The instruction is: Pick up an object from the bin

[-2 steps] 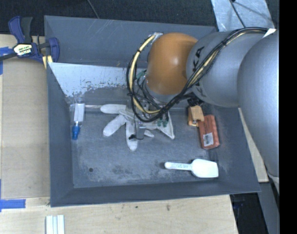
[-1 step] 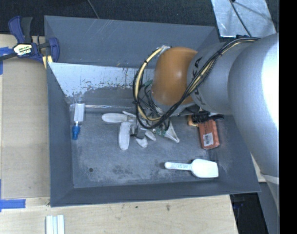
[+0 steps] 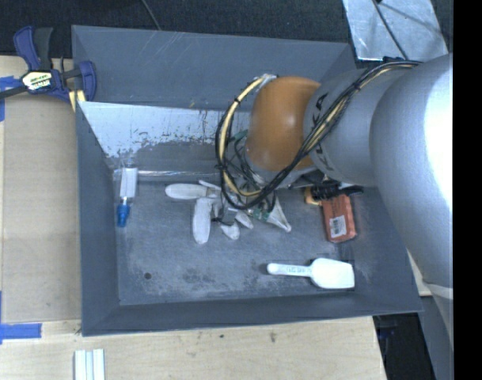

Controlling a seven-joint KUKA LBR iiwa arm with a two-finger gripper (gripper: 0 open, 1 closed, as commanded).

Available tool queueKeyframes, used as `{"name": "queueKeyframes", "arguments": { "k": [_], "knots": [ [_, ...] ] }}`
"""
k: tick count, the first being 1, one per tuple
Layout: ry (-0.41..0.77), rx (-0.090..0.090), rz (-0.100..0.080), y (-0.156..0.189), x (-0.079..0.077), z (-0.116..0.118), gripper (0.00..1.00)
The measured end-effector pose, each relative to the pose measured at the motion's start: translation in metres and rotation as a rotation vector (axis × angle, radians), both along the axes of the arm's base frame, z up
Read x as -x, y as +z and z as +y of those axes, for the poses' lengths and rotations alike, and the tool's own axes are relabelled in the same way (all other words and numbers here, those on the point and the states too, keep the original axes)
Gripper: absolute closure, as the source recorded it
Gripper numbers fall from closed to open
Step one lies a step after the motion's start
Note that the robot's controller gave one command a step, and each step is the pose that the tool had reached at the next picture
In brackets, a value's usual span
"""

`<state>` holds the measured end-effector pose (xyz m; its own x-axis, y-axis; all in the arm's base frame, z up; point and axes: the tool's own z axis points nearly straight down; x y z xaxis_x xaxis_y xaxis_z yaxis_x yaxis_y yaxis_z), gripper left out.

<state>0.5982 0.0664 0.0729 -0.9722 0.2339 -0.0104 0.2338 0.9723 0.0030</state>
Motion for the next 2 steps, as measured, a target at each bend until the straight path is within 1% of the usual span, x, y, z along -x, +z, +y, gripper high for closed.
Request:
{"name": "queueKeyframes", "arguments": {
  "k": [1, 2],
  "knots": [
    [0.016, 0.001, 0.016, 0.04, 0.0, -0.006, 1.0],
    [0.105, 0.001, 0.01, 0.118, -0.02, 0.0, 1.0]
  ]
}}
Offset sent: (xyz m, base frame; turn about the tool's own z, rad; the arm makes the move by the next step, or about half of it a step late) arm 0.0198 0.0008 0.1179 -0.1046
